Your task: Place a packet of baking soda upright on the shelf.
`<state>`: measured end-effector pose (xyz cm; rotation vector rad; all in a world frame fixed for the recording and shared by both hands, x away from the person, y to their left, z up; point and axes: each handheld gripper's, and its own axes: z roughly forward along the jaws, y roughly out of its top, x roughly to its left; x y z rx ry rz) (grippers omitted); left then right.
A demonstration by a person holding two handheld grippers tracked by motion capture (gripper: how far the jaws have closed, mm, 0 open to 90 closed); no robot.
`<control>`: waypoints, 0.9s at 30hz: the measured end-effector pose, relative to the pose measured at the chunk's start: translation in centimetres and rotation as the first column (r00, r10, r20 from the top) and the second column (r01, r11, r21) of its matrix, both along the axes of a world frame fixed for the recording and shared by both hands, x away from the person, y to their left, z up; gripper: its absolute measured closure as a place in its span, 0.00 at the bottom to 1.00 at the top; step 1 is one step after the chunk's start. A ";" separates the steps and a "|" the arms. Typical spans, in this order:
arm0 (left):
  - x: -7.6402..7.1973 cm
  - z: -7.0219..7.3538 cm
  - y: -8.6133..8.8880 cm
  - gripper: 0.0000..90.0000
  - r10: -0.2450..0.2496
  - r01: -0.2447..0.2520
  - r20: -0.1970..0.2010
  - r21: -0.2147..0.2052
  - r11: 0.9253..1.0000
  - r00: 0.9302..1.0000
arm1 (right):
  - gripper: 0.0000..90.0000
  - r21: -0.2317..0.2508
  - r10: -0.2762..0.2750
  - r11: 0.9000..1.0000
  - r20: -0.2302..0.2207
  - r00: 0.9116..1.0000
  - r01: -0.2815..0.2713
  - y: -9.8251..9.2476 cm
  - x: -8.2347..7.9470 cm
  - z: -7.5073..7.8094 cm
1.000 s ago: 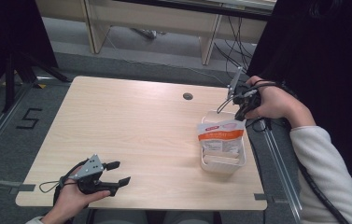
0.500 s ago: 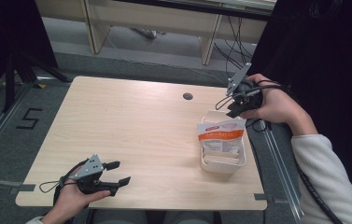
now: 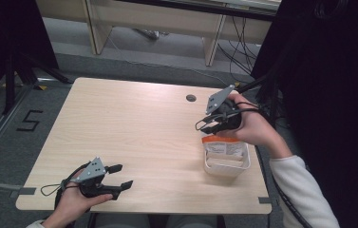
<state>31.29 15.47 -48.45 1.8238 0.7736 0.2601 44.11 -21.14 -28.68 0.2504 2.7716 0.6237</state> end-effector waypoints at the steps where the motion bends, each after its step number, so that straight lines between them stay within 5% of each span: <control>1: 0.0 0.0 0.0 0.31 -0.001 0.001 0.001 0.001 1.000 1.000 | 0.70 0.010 0.029 1.000 -0.004 1.000 -0.029 0.3 -0.1 -0.5; 5: 0.0 0.0 0.0 0.31 0.003 -0.003 0.000 0.002 1.000 1.000 | 0.69 0.037 0.048 0.998 -0.001 0.999 -0.048 1.4 -1.0 -1.9; 10: 0.0 0.0 0.0 0.31 0.001 -0.001 0.005 0.003 1.000 1.000 | 0.69 0.140 0.044 0.990 -0.087 0.995 -0.032 2.2 -2.6 -3.8; 27: 0.0 0.1 0.0 0.31 0.007 -0.007 0.011 0.004 1.000 1.000 | 0.61 0.202 0.054 0.979 -0.167 0.985 -0.019 2.0 -6.2 -11.1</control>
